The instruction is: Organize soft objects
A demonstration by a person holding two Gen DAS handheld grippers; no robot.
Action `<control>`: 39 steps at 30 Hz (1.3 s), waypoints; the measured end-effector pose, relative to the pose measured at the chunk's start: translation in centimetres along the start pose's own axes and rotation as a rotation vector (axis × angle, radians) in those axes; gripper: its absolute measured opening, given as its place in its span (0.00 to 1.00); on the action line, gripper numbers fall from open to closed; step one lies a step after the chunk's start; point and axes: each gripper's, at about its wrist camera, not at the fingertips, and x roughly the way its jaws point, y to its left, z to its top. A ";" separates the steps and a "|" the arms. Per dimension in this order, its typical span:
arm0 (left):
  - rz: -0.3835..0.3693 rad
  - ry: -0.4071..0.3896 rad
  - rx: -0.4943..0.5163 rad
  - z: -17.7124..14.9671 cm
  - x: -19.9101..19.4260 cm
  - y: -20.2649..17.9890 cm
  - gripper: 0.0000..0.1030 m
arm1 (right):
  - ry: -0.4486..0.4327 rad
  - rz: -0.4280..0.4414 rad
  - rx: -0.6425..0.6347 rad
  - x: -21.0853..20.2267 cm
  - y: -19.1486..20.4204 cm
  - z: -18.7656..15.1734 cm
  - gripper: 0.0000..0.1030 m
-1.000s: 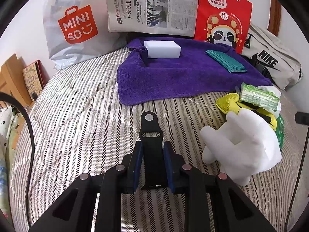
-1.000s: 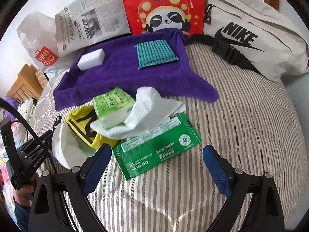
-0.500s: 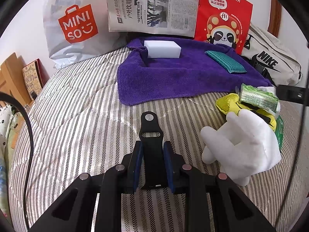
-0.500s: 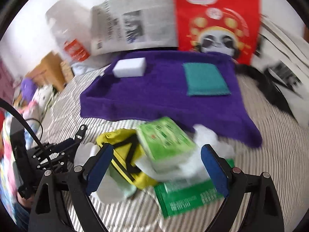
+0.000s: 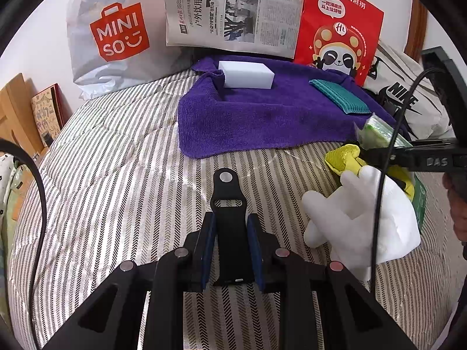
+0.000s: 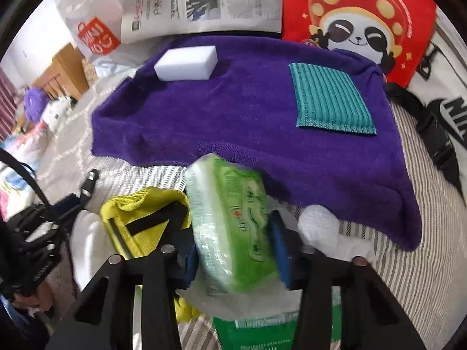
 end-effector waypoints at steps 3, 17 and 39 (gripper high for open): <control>0.000 0.000 -0.001 0.0 0.0 0.0 0.21 | -0.036 0.030 0.038 -1.4 -0.7 -0.4 0.33; -0.019 -0.004 -0.022 0.0 -0.1 0.3 0.20 | -0.116 0.094 0.183 -5.2 -2.9 -2.2 0.26; -0.095 0.017 -0.066 0.9 -3.0 2.0 0.02 | -0.221 0.104 0.245 -11.0 -4.1 -3.8 0.26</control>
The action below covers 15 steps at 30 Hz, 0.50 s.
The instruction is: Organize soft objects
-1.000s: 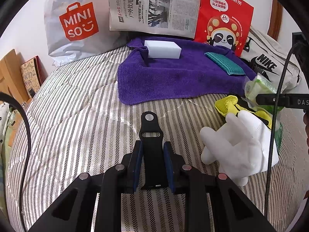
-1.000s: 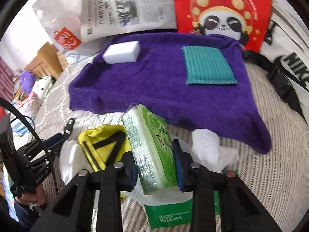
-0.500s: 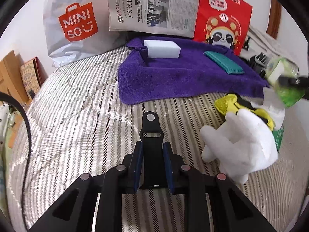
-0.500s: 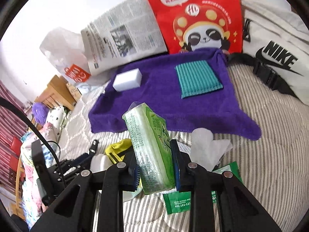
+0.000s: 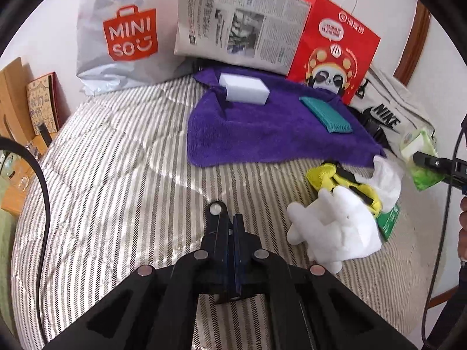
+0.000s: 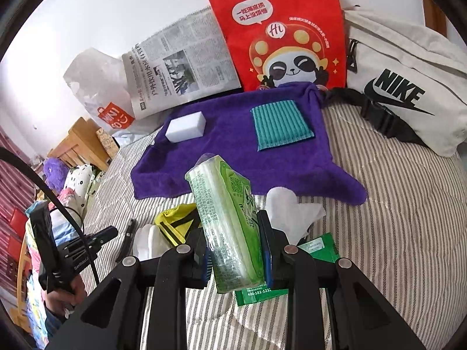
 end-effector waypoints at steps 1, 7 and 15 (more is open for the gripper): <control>0.021 0.010 0.012 -0.2 0.3 -0.1 0.02 | 0.006 -0.002 -0.001 0.1 0.0 -0.1 0.26; 0.079 0.062 0.022 -1.5 1.1 0.3 0.09 | 0.014 -0.004 -0.014 0.2 0.1 -0.5 0.26; 0.088 0.073 0.061 -1.7 1.8 -1.3 0.42 | 0.039 0.015 -0.007 1.4 0.4 -0.8 0.26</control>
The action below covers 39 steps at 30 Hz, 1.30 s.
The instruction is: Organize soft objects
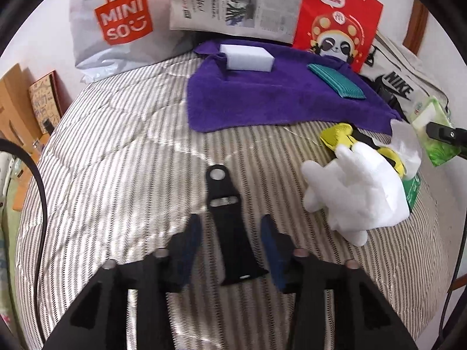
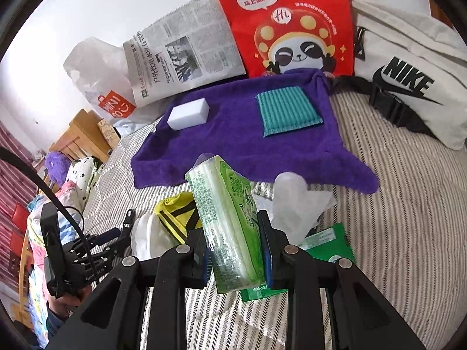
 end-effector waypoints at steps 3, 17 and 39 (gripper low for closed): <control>0.046 -0.014 0.027 0.0 0.2 -0.6 0.40 | 0.014 0.006 -0.004 0.5 0.1 -0.3 0.26; 0.035 -0.018 0.052 0.1 0.0 -0.5 0.19 | 0.033 0.006 0.011 1.3 -0.3 -1.0 0.26; -0.057 -0.067 0.028 4.4 -2.6 0.5 0.19 | -0.004 -0.014 -0.021 0.7 0.0 2.1 0.26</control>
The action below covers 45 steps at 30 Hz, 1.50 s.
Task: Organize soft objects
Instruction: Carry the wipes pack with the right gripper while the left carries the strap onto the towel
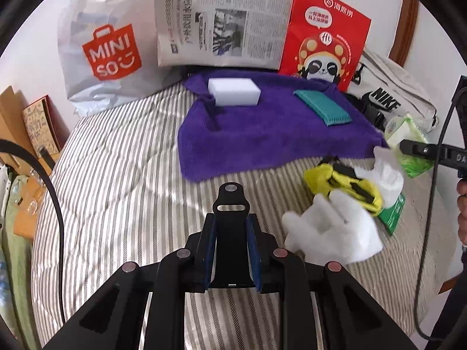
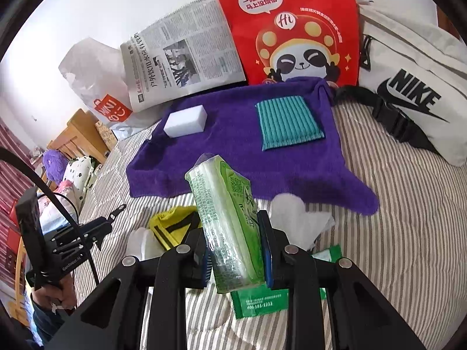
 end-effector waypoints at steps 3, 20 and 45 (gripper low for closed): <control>-0.008 -0.017 0.003 1.2 -0.1 -0.1 0.19 | 0.000 -0.008 -0.006 0.3 -0.2 0.7 0.26; -0.066 -0.066 0.049 9.9 3.0 -0.9 0.19 | -0.003 -0.074 0.017 4.5 -3.8 7.6 0.26; -0.087 0.031 0.057 12.9 12.4 0.4 0.20 | 0.047 -0.171 -0.020 10.9 -6.0 8.9 0.26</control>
